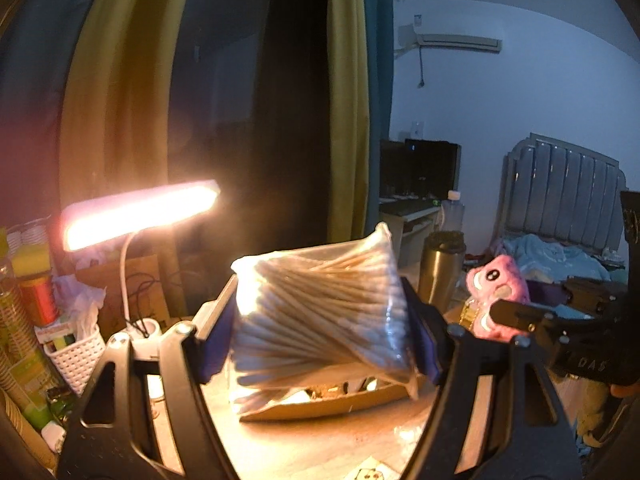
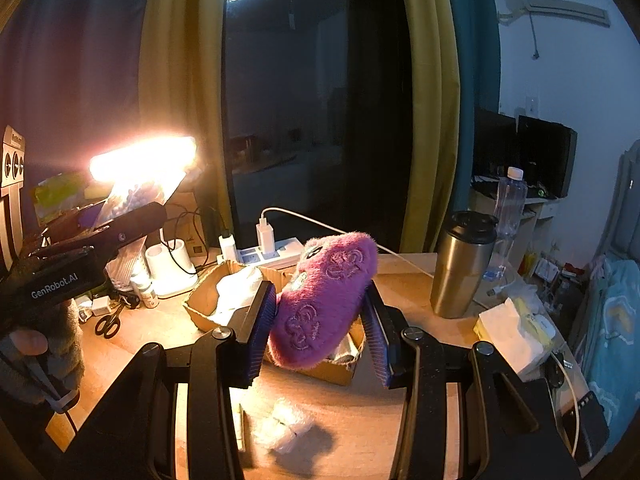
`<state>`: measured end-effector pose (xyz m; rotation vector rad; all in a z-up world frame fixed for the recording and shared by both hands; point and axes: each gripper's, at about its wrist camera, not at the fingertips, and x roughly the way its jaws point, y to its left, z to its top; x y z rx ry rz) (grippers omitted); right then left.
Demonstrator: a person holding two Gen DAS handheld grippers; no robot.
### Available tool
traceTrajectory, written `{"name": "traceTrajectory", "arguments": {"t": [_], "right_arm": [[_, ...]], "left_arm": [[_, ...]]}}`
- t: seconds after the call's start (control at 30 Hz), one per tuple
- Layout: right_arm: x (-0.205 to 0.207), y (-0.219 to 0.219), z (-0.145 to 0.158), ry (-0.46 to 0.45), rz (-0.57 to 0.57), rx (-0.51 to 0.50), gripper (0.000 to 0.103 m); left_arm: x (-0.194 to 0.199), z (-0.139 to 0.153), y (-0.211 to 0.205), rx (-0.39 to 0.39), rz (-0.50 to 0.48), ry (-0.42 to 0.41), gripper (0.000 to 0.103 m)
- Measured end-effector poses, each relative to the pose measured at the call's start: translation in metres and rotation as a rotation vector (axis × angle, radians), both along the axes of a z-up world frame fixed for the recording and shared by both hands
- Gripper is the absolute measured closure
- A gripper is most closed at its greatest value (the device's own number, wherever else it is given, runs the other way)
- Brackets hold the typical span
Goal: Organize soft objects
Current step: 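Carry the cotton swab bag and pink plush over the cardboard box, then lower both items into the box and open both grippers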
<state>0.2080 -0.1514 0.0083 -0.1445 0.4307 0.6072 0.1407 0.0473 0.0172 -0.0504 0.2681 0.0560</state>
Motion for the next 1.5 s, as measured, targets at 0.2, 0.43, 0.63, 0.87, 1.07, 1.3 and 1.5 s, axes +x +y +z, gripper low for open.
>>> {"name": "traceTrajectory", "arguments": {"t": [0.2, 0.43, 0.63, 0.87, 1.07, 1.3, 1.5], "right_arm": [[0.015, 0.001, 0.0, -0.003, -0.003, 0.008, 0.058], [0.03, 0.004, -0.001, -0.006, -0.006, 0.004, 0.058], [0.042, 0.01, -0.005, -0.03, 0.007, -0.001, 0.058], [0.056, 0.018, -0.014, -0.041, 0.014, -0.021, 0.058], [0.072, 0.023, -0.022, -0.016, 0.02, -0.023, 0.058], [0.09, 0.029, -0.036, 0.018, 0.027, -0.021, 0.058], [0.101, 0.032, -0.048, 0.046, 0.031, -0.024, 0.058]], "left_arm": [[0.013, -0.001, 0.0, -0.002, 0.004, -0.033, 0.03], [0.03, -0.008, 0.002, -0.01, -0.008, -0.029, 0.03], [0.044, -0.012, 0.006, -0.013, -0.012, -0.02, 0.03], [0.059, -0.023, 0.008, -0.02, -0.009, -0.009, 0.03], [0.079, -0.034, 0.008, -0.03, -0.014, 0.018, 0.03], [0.099, -0.051, 0.007, -0.036, -0.027, 0.047, 0.03], [0.117, -0.063, 0.003, -0.044, -0.041, 0.073, 0.03]]}}
